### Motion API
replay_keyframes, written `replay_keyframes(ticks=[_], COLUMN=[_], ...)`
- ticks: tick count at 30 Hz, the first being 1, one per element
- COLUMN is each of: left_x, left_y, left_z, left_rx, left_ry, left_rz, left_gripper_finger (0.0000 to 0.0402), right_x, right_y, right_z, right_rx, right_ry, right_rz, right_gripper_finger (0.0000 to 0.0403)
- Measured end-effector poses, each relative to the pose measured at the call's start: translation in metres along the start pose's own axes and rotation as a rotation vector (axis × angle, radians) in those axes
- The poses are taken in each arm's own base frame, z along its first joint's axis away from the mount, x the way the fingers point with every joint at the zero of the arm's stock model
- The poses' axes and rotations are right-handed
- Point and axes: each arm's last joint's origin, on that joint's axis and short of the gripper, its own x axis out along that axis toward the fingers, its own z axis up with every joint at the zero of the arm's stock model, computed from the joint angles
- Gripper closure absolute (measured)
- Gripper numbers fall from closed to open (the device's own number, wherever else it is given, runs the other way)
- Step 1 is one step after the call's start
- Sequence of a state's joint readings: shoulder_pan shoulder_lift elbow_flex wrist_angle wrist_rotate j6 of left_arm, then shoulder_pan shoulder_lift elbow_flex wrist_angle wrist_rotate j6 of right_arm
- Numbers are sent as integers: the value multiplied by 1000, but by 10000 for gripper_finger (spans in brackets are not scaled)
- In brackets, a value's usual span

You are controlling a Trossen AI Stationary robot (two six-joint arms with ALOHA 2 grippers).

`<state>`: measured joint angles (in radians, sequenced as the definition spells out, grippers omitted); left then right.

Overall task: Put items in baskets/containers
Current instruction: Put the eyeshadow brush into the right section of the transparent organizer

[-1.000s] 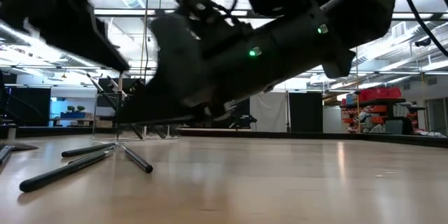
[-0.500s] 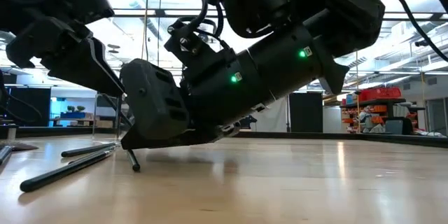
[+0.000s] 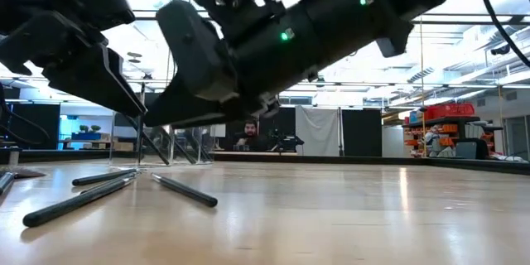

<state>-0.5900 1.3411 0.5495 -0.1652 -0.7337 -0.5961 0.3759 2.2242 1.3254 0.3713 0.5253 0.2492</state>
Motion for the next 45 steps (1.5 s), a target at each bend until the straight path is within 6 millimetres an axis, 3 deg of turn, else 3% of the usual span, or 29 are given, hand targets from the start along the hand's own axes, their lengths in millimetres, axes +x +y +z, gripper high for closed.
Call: replay_keyframes(ticks=[6, 13, 21, 24, 30, 38, 45], left_x=[0, -1, -1, -1, -1, -1, 3], left_y=[-3, -4, -7, -7, -9, -9, -6], left_z=[2, 4, 8, 8, 7, 7, 9], left_rx=[-21, -41, -44, -43, -40, -41, -50], left_ry=[-6, -27, -59, -52, -7, -5, 19], left_rz=[-35, -43, -70, -85, -160, -163, -179], left_gripper_finger=[236, 236, 236, 236, 236, 236, 236], right_x=[3, 14, 23, 24, 32, 40, 42], right_y=[3, 7, 2, -4, -19, -29, -26], right_z=[-4, -37, -59, -61, -59, -53, -46], right_rx=[69, 98, 58, 59, 45, -17, -17], right_ry=[15, 53, 129, 153, 170, 117, 35], right_rz=[70, -15, -79, -69, -17, 91, 194], right_gripper_finger=[218, 218, 232, 267, 384, 393, 395])
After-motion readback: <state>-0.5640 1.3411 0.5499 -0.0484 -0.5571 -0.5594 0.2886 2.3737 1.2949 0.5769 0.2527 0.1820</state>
